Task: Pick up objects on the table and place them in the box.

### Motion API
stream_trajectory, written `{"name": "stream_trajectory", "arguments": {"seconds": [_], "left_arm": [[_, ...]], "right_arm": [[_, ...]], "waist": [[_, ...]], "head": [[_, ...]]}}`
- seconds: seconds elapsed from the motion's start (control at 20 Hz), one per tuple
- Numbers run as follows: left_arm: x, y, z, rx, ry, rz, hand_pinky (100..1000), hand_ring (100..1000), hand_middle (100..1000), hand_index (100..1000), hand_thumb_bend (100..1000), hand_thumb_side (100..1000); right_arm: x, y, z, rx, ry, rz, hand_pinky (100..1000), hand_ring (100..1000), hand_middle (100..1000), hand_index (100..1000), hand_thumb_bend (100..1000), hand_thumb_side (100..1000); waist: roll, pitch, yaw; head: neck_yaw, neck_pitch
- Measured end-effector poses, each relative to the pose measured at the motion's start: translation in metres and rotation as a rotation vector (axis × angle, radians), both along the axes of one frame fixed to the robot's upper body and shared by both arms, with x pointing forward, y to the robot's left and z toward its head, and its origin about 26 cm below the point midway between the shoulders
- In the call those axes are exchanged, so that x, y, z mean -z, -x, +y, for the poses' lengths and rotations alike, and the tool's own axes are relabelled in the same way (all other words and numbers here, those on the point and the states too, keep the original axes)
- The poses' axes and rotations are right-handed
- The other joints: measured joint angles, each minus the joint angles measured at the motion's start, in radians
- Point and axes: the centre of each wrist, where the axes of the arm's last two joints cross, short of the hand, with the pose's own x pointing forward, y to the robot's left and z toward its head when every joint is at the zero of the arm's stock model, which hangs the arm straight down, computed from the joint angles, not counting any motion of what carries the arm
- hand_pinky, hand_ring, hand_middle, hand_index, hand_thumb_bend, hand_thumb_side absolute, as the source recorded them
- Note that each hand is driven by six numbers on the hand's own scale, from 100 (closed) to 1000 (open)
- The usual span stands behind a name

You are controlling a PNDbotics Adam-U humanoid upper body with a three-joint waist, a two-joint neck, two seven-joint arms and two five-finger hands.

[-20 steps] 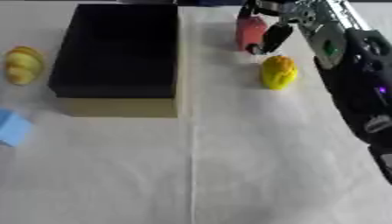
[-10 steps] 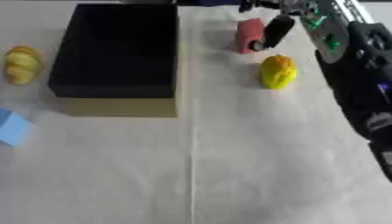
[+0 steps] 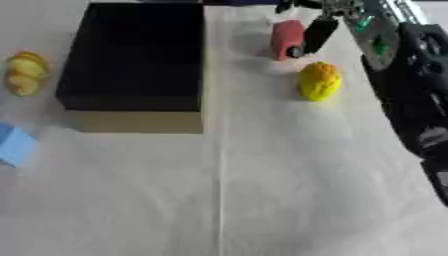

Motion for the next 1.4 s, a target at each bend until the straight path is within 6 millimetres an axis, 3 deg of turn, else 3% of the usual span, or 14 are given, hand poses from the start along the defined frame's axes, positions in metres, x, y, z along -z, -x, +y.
{"name": "stream_trajectory", "arguments": {"seconds": [0.4,0.45,0.55,0.75,1.05,1.15,1.2,1.4], "left_arm": [[-0.0002,-0.0002,-0.0008,0.003,-0.002,-0.001,774,753,678,847,656,602],[-0.0005,-0.0002,-0.001,0.004,-0.002,-0.003,774,753,678,846,655,603],[-0.0008,-0.0002,-0.0011,0.004,-0.003,-0.004,774,753,677,843,654,603],[-0.0004,-0.0002,-0.001,0.004,-0.005,-0.002,775,754,678,842,654,603],[0.0011,-0.0002,-0.0005,0.002,-0.009,0.004,775,756,679,843,653,599],[0.0012,-0.0003,-0.0005,0.002,-0.01,0.004,776,757,680,843,652,599],[0.0012,-0.0003,-0.0005,0.003,-0.011,0.005,776,757,680,843,651,598],[0.0013,-0.0003,-0.0007,0.005,-0.015,0.008,776,757,680,842,647,595]], "right_arm": [[0.0055,-0.0045,-0.0078,0.037,-0.003,-0.005,901,918,844,850,360,100],[0.006,-0.0049,-0.0083,0.04,-0.003,-0.005,900,916,834,848,314,100],[0.0065,-0.0055,-0.0096,0.047,-0.008,-0.005,889,892,759,816,100,100],[0.0071,-0.006,-0.0103,0.04,-0.032,-0.011,867,842,676,768,100,100],[0.0015,-0.0043,-0.0071,0.015,-0.067,-0.001,866,842,670,769,100,100],[0.0003,-0.0035,-0.0062,0.013,-0.07,0.005,872,873,776,827,100,100],[0.0002,-0.0035,-0.0061,0.014,-0.069,0.012,873,874,787,832,100,100],[-0.0008,-0.0028,-0.0053,0.017,-0.067,0.033,861,839,694,774,100,100]], "waist": [[0.0,0.013,0.01],[0.0,0.014,0.011],[0.0,0.016,0.013],[0.0,0.016,0.012],[0.0,0.016,-0.002],[0.0,0.015,-0.004],[0.0,0.015,-0.004],[0.0,0.013,-0.006]], "head": [[-0.015,-0.013],[-0.016,-0.016],[-0.018,-0.017],[-0.018,-0.015],[-0.012,0.003],[-0.01,0.005],[-0.009,0.006],[-0.009,0.01]]}}
